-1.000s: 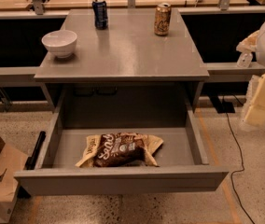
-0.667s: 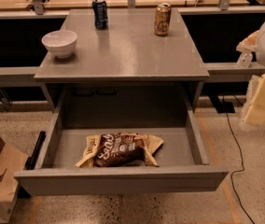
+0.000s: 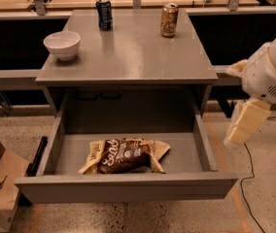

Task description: Pick brown chip bag from top drawer and place on counter

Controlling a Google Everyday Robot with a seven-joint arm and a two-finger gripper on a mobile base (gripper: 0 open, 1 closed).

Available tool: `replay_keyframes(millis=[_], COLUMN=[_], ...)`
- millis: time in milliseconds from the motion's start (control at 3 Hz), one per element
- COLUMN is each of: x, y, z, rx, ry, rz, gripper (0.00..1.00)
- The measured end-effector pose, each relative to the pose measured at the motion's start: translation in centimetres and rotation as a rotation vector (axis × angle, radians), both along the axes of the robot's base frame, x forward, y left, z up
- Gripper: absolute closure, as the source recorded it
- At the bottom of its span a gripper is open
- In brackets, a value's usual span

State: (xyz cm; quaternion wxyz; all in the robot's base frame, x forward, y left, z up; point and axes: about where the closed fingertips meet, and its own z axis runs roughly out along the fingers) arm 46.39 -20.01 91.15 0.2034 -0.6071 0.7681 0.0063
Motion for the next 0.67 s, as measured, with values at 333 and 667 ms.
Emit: replay_keyframes(millis=[333,667], x=[2.49,2.82], y=[1.53,1.57], z=[-4.09,-4.26], rx=[0.072,0.076], ry=[0.016,0.01], rz=[-0.013,-0.014], gripper=[0.0,0.0])
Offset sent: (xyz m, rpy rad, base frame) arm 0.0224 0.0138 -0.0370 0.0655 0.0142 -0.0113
